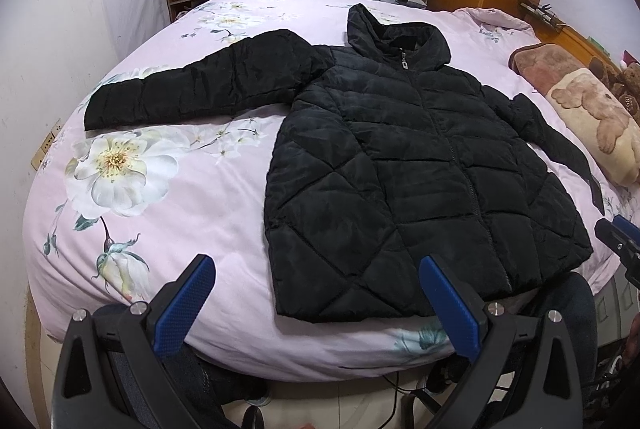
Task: Fold large clothes
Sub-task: 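Grasp the black jacket sleeve cuff with the left gripper and lift it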
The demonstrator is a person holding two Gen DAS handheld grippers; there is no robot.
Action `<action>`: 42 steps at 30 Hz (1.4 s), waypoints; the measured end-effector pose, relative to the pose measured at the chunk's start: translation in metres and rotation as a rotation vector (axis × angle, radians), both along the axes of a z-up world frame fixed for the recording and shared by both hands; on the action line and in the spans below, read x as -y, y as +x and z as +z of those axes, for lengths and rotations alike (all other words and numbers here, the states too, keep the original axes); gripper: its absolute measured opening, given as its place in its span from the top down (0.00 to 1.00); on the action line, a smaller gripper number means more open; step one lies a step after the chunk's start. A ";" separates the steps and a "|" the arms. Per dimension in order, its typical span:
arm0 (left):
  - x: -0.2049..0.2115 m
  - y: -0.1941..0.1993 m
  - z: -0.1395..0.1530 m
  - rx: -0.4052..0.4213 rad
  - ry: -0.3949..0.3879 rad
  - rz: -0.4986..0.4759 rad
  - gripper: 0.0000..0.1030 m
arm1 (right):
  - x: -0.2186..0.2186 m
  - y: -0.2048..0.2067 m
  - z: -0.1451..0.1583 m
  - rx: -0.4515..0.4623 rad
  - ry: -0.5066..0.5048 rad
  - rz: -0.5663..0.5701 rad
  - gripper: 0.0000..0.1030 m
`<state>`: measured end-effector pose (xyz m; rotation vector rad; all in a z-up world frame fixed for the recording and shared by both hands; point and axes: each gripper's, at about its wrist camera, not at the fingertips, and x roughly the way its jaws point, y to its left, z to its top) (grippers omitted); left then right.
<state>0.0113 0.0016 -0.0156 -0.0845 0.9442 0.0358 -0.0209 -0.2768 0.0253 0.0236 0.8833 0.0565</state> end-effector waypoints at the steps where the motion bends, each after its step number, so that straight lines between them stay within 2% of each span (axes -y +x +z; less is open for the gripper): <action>1: -0.002 0.003 -0.001 -0.001 0.001 0.001 0.00 | -0.001 0.003 -0.001 -0.002 0.004 0.005 0.25; 12: -0.033 0.059 -0.018 0.006 0.012 0.047 0.00 | -0.029 0.064 -0.014 -0.023 0.004 0.088 0.25; 16: -0.061 0.086 -0.029 0.019 0.014 0.113 0.00 | -0.042 0.098 -0.025 -0.052 0.031 0.127 0.25; 20: -0.100 0.114 -0.041 0.019 -0.053 0.191 0.01 | -0.060 0.128 -0.034 -0.049 0.018 0.163 0.25; 24: -0.140 0.140 -0.050 0.029 -0.071 0.274 0.01 | -0.078 0.157 -0.042 -0.044 0.010 0.196 0.25; 28: -0.177 0.160 -0.058 0.034 -0.081 0.344 0.08 | -0.090 0.180 -0.050 -0.049 0.022 0.224 0.25; 30: -0.194 0.167 -0.063 0.031 -0.094 0.380 0.11 | -0.094 0.192 -0.054 -0.052 0.033 0.240 0.25; 42: -0.275 0.190 -0.097 0.033 -0.148 0.628 0.13 | -0.098 0.235 -0.072 -0.060 -0.012 0.232 0.25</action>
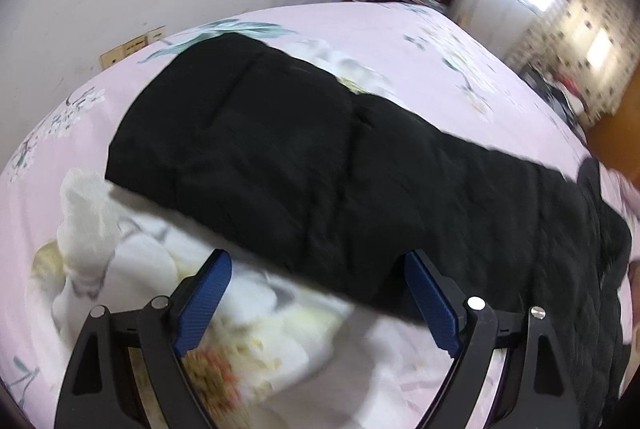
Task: Fold large clothes
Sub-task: 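Grasp the black jacket sleeve cuff with the left gripper and lift it, then fold the held sleeve across the jacket body with the left gripper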
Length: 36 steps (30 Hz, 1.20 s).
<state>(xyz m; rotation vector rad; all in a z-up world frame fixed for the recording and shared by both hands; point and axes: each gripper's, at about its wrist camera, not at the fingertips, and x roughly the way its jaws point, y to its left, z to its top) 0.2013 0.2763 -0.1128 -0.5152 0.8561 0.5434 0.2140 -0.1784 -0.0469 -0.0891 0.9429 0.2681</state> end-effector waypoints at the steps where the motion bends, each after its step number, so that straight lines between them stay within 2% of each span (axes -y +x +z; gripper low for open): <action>1: -0.002 0.001 -0.001 0.004 0.005 0.010 0.13 | 0.001 0.003 -0.002 -0.002 -0.003 -0.004 0.25; 5: -0.008 0.011 -0.009 0.010 0.039 0.024 0.13 | 0.006 0.011 -0.009 -0.014 -0.011 -0.019 0.25; 7: -0.004 0.016 -0.010 0.005 0.086 0.019 0.23 | 0.009 0.013 -0.012 -0.021 -0.014 -0.025 0.25; 8: -0.003 0.020 -0.010 -0.005 0.117 0.011 0.40 | 0.010 0.013 -0.014 -0.024 -0.017 -0.027 0.25; 9: -0.003 0.023 -0.009 -0.007 0.128 0.001 0.66 | 0.012 0.014 -0.015 -0.027 -0.017 -0.031 0.25; 10: -0.003 0.023 -0.006 -0.002 0.120 -0.007 0.79 | 0.014 0.014 -0.015 -0.029 -0.018 -0.035 0.25; 11: -0.003 0.024 -0.002 0.006 0.103 -0.017 0.86 | 0.016 0.014 -0.016 -0.031 -0.020 -0.039 0.25; 12: -0.002 0.025 0.003 0.009 0.106 -0.026 0.89 | 0.018 0.013 -0.015 -0.031 -0.022 -0.043 0.25; 15: 0.005 0.023 0.029 0.047 0.124 -0.069 0.90 | 0.026 0.010 -0.015 -0.027 -0.032 -0.057 0.25; 19: 0.028 0.020 0.083 0.146 0.137 -0.169 0.90 | 0.037 0.005 -0.013 -0.029 -0.044 -0.078 0.25; 24: 0.080 0.024 0.154 0.269 0.145 -0.338 0.90 | 0.057 -0.003 -0.006 -0.021 -0.035 -0.109 0.25; 28: 0.134 0.037 0.196 0.361 0.107 -0.502 0.90 | 0.077 -0.010 0.001 -0.010 -0.019 -0.139 0.25; 32: 0.193 0.057 0.213 0.410 0.064 -0.658 0.90 | 0.103 -0.016 0.007 0.005 -0.008 -0.183 0.25; 36: 0.260 0.076 0.202 0.399 -0.006 -0.801 0.90 | 0.129 -0.022 0.009 0.009 0.001 -0.233 0.25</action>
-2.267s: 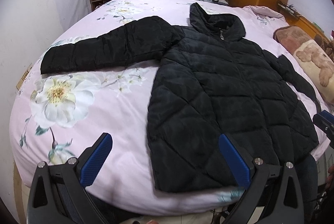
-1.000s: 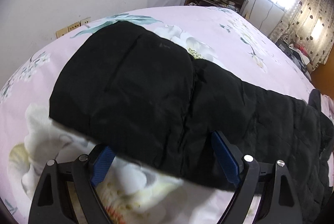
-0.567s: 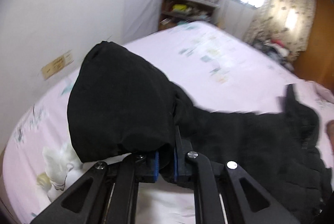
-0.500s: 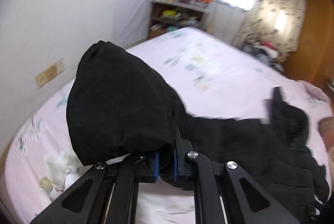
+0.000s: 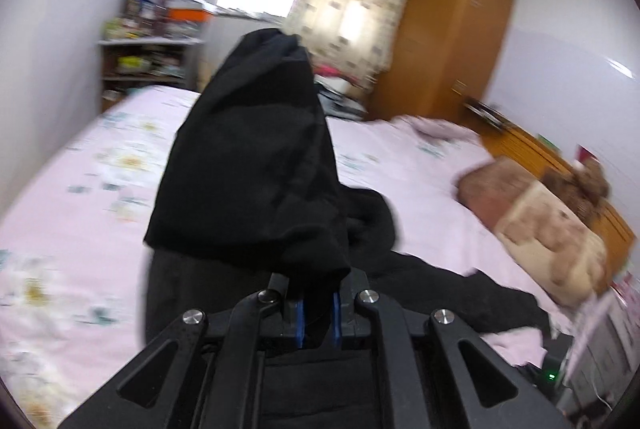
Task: Fold large clothes
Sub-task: 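Fold the held sleeve across the jacket body with the left gripper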
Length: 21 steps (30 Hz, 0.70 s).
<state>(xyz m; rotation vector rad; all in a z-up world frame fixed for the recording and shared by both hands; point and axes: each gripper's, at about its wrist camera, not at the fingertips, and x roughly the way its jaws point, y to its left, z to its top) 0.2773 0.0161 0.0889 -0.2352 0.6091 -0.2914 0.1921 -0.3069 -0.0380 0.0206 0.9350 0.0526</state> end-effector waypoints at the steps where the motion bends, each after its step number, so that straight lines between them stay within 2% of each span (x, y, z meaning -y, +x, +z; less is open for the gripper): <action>1: 0.016 0.006 -0.007 -0.016 -0.009 -0.036 0.90 | 0.008 -0.002 0.000 0.002 0.002 -0.016 0.25; 7: 0.098 0.019 -0.060 -0.128 -0.041 -0.203 0.90 | 0.043 -0.006 -0.001 0.002 0.007 -0.078 0.25; 11: 0.137 0.027 -0.097 -0.196 -0.021 -0.262 0.89 | 0.061 -0.008 -0.006 -0.006 0.016 -0.108 0.25; 13: 0.150 0.034 -0.114 -0.249 -0.014 -0.281 0.82 | 0.068 -0.008 -0.011 -0.012 0.021 -0.121 0.25; 15: 0.156 0.040 -0.134 -0.318 -0.048 -0.313 0.60 | 0.072 -0.007 -0.014 -0.019 0.029 -0.132 0.25; 17: 0.156 0.040 -0.143 -0.356 -0.076 -0.330 0.52 | 0.075 -0.006 -0.017 -0.023 0.041 -0.138 0.25; 18: 0.155 0.039 -0.142 -0.363 -0.091 -0.340 0.46 | 0.076 -0.005 -0.017 -0.023 0.050 -0.141 0.25; 19: 0.152 0.036 -0.139 -0.368 -0.108 -0.349 0.34 | 0.076 -0.004 -0.017 -0.019 0.057 -0.141 0.25; 21: 0.152 0.031 -0.130 -0.349 -0.144 -0.374 0.31 | 0.075 0.000 -0.014 -0.006 0.066 -0.139 0.25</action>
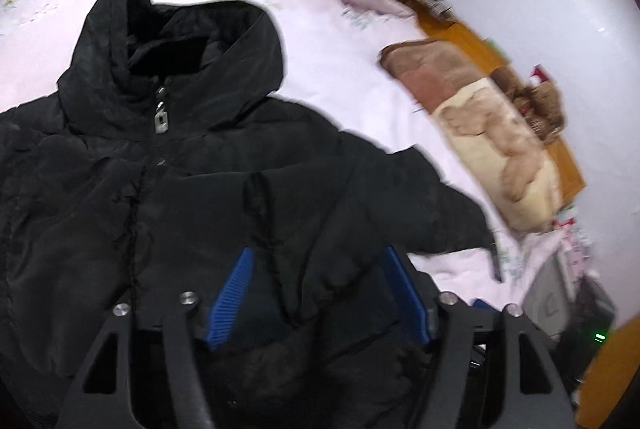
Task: Fold large clothes
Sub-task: 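Fold the held sleeve across the jacket body with the left gripper, then release the sleeve with the left gripper while the right gripper reaches the other sleeve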
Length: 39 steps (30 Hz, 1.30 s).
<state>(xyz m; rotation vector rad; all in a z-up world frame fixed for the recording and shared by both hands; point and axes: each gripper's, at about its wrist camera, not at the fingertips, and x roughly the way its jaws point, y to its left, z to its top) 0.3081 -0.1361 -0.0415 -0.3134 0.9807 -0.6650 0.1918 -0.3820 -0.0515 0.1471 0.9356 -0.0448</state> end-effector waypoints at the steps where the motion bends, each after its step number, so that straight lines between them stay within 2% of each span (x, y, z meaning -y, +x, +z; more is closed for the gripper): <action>1: -0.004 -0.004 0.009 0.018 -0.011 -0.008 0.31 | -0.001 0.002 0.002 0.006 0.003 0.002 0.25; 4: -0.029 -0.017 0.036 0.123 -0.001 0.012 0.31 | -0.009 0.011 0.012 0.041 0.017 0.013 0.25; 6: -0.054 -0.018 0.046 0.186 0.061 0.082 0.31 | -0.018 0.019 0.017 0.063 0.019 0.029 0.25; 7: -0.070 -0.016 0.047 0.210 0.120 0.131 0.31 | -0.024 0.025 0.019 0.071 0.020 0.043 0.25; 10: -0.111 0.000 0.033 0.204 0.270 0.245 0.32 | -0.047 0.049 0.015 0.077 0.018 0.103 0.26; 13: -0.152 0.017 0.004 0.127 0.356 0.340 0.41 | -0.064 0.081 -0.003 0.042 -0.019 0.152 0.43; 14: -0.161 0.019 -0.006 0.101 0.364 0.359 0.43 | -0.070 0.094 -0.014 0.006 -0.030 0.166 0.48; 16: -0.176 0.021 -0.025 0.062 0.355 0.389 0.43 | -0.074 0.117 -0.038 -0.062 -0.044 0.179 0.49; 18: -0.177 0.017 -0.036 0.059 0.343 0.392 0.43 | -0.071 0.141 -0.059 -0.107 -0.034 0.172 0.49; 22: -0.170 0.010 -0.051 0.084 0.382 0.385 0.43 | -0.073 0.166 -0.068 -0.107 -0.064 0.166 0.50; 29: -0.174 0.013 -0.064 0.089 0.395 0.377 0.42 | -0.070 0.172 -0.078 -0.117 -0.048 0.165 0.50; 33: -0.168 0.018 -0.059 0.068 0.429 0.373 0.42 | -0.073 0.173 -0.077 -0.134 -0.074 0.169 0.50; 35: -0.165 0.016 -0.047 0.063 0.454 0.378 0.43 | -0.072 0.170 -0.067 -0.139 -0.071 0.159 0.50; 39: -0.164 -0.006 -0.012 0.095 0.412 0.374 0.43 | -0.061 0.146 -0.034 -0.081 -0.052 0.122 0.50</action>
